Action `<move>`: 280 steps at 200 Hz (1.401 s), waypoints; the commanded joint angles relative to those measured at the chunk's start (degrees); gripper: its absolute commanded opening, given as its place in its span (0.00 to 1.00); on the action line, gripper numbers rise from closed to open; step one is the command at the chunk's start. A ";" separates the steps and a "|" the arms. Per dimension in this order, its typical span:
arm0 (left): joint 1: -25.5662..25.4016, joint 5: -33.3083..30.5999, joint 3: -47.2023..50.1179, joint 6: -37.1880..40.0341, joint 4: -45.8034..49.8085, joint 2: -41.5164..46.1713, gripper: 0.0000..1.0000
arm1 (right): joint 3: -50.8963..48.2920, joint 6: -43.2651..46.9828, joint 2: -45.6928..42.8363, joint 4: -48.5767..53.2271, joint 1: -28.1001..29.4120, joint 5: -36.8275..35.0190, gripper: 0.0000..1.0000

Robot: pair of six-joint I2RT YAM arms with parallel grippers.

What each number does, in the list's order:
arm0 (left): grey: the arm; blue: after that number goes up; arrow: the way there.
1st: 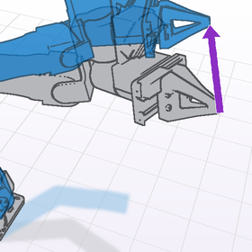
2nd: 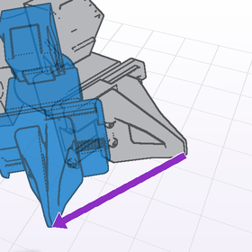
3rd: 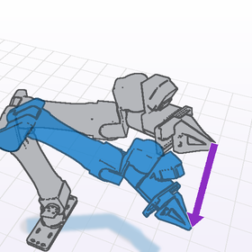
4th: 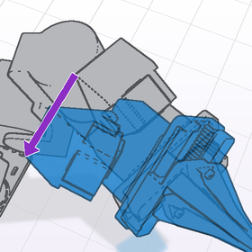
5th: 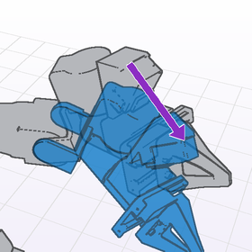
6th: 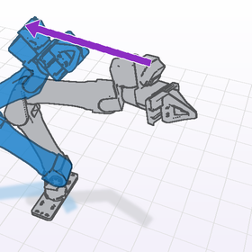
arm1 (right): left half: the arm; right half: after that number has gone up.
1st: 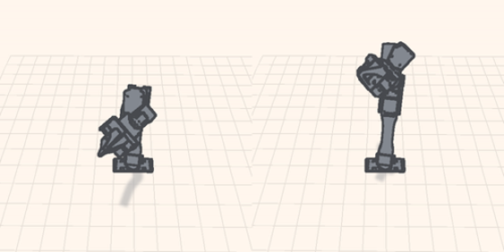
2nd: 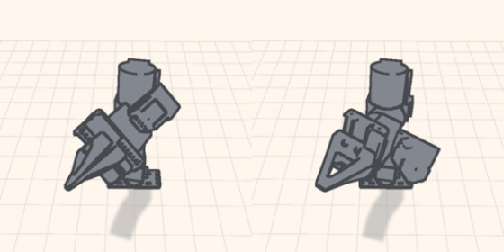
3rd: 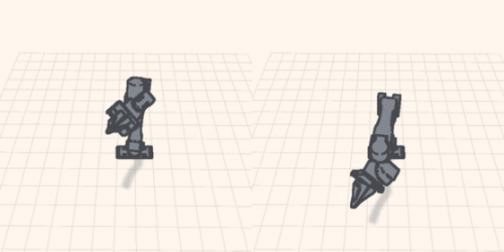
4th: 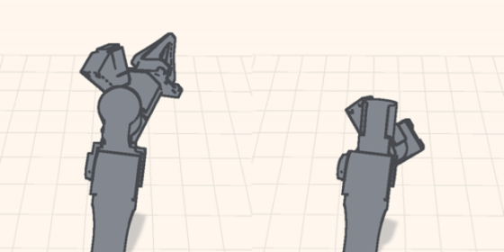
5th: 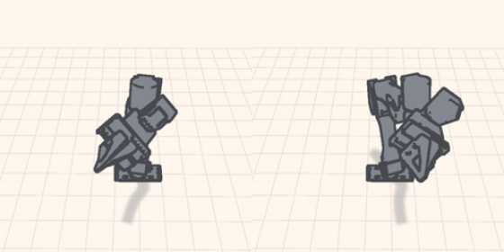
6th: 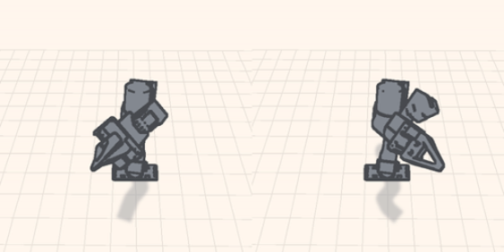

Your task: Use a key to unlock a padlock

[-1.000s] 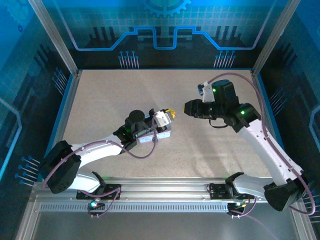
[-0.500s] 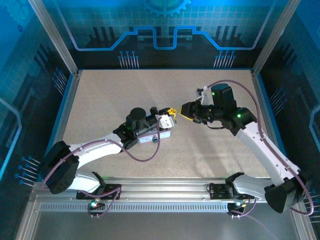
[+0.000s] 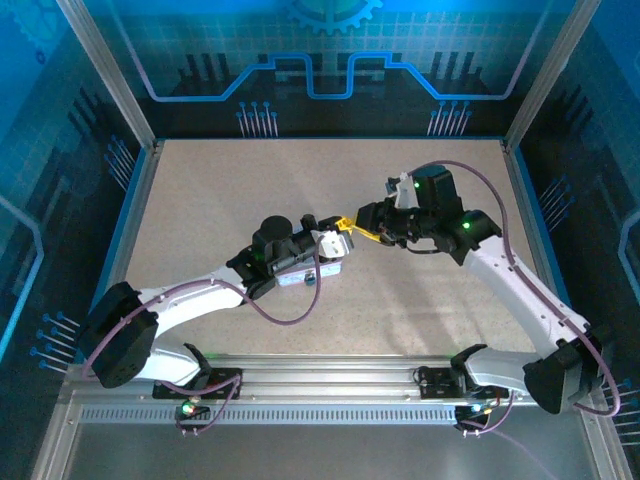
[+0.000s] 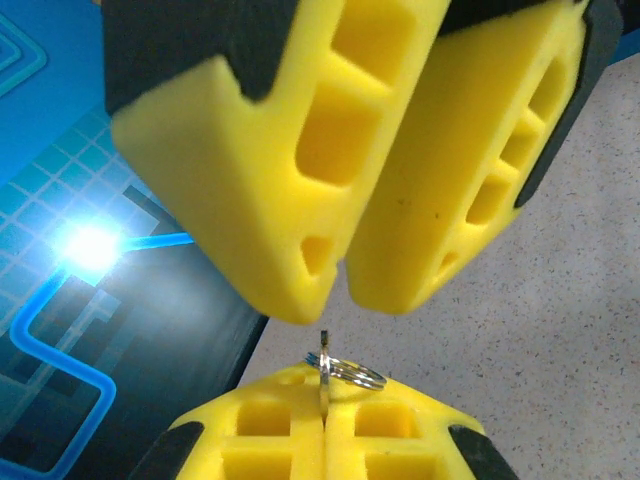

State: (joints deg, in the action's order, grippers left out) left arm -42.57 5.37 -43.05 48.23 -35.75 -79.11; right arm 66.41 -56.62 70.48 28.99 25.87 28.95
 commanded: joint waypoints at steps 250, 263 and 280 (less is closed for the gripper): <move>0.58 -0.61 1.91 -7.45 -4.06 3.10 0.53 | 0.17 3.20 -0.31 -0.21 0.69 -4.52 0.00; 0.97 -0.15 3.57 -9.94 -3.74 4.95 0.61 | -1.46 3.71 -1.56 -2.78 -0.10 -4.69 0.00; 1.37 -0.12 5.89 -14.07 -3.03 7.88 0.68 | -3.70 4.88 -3.50 -6.36 -1.14 -5.03 0.00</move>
State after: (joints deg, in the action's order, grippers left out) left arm -41.85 4.14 -40.05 41.78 -37.04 -75.99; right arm 65.32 -54.30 70.24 27.73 26.20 25.30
